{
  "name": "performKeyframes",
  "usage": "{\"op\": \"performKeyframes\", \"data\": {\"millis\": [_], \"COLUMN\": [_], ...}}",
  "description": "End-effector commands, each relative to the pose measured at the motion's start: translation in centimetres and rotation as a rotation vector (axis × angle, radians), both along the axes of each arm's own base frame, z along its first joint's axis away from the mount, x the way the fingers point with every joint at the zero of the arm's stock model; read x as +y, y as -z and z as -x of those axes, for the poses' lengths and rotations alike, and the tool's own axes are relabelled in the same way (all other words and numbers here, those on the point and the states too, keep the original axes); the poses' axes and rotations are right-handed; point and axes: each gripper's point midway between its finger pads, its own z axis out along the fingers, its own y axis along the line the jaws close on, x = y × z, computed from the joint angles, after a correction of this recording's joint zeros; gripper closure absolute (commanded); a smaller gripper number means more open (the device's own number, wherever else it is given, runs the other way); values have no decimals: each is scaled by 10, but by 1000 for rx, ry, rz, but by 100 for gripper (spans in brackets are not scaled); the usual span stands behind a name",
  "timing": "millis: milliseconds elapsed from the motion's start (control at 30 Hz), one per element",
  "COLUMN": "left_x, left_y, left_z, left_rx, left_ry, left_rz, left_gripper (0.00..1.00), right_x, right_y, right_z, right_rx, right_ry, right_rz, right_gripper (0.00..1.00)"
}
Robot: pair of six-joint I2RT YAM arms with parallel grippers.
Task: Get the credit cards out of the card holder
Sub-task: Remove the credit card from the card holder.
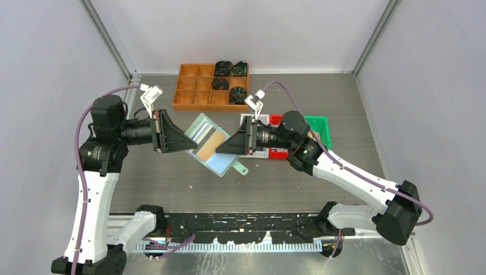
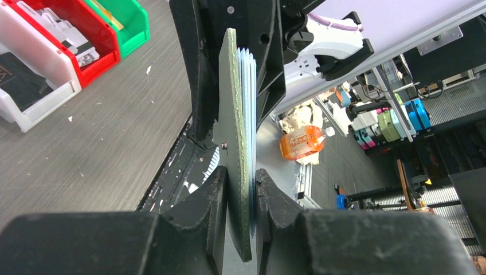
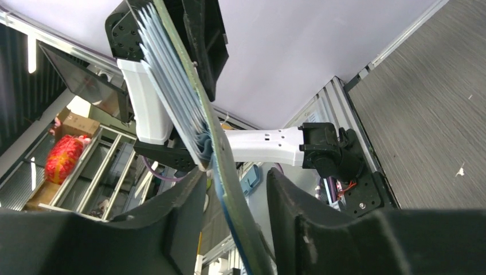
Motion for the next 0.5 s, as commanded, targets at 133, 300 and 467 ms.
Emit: {"op": "performKeyframes", "data": {"millis": [133, 300, 467], "left_x": [0, 2, 8], "left_y": [-8, -2, 17], "left_z": [6, 3, -3], "left_rx": [-51, -92, -119], "left_ry": [24, -3, -43], "left_rz": [25, -10, -94], "left_gripper": [100, 98, 78], "right_x": [-11, -11, -11], "right_y": [-27, -29, -23], "right_z": [12, 12, 8], "right_rx": [-29, -11, 7], "right_ry": [-5, 1, 22], "right_rz": [-94, -92, -46], "right_gripper": [66, 77, 79]}}
